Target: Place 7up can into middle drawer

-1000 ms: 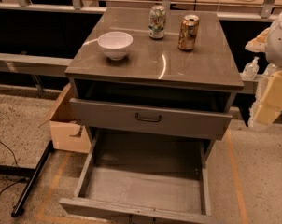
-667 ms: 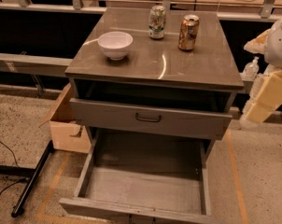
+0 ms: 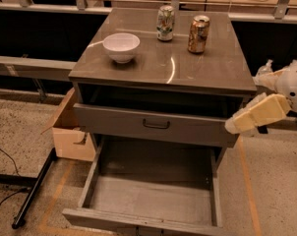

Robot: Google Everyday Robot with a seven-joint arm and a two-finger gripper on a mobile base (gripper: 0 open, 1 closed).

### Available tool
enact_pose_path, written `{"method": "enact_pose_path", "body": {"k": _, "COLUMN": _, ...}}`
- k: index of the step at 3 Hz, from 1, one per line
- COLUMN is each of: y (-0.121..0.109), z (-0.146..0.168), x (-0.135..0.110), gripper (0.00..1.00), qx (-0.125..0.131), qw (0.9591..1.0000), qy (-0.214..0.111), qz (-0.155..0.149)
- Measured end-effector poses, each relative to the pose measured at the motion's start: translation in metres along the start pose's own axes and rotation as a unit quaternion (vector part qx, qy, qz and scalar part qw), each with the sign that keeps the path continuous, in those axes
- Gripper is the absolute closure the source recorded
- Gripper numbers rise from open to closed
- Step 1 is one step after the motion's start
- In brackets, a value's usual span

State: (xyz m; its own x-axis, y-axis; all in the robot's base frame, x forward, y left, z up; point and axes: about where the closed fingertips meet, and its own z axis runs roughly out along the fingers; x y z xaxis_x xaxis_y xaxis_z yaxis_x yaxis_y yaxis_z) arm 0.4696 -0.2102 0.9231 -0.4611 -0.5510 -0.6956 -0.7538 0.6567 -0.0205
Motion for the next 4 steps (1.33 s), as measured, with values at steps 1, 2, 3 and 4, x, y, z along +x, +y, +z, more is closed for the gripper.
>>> {"method": "enact_pose_path", "body": {"k": 1, "y": -0.007, "z": -0.007, "x": -0.025, "gripper": 0.00, "qx": 0.017, "qw": 0.9984, "qy": -0.051, "qz": 0.018}}
{"method": "enact_pose_path", "body": {"k": 2, "y": -0.006, "z": -0.006, "x": -0.025, "gripper": 0.00, "qx": 0.017, "qw": 0.9984, "qy": -0.050, "qz": 0.017}}
{"method": "enact_pose_path", "body": {"k": 3, "y": -0.013, "z": 0.003, "x": -0.034, "gripper": 0.00, "qx": 0.032, "qw": 0.9965, "qy": -0.076, "qz": 0.013}}
{"method": "enact_pose_path", "body": {"k": 4, "y": -0.031, "z": 0.039, "x": -0.073, "gripper": 0.00, "qx": 0.046, "qw": 0.9874, "qy": -0.151, "qz": -0.008}}
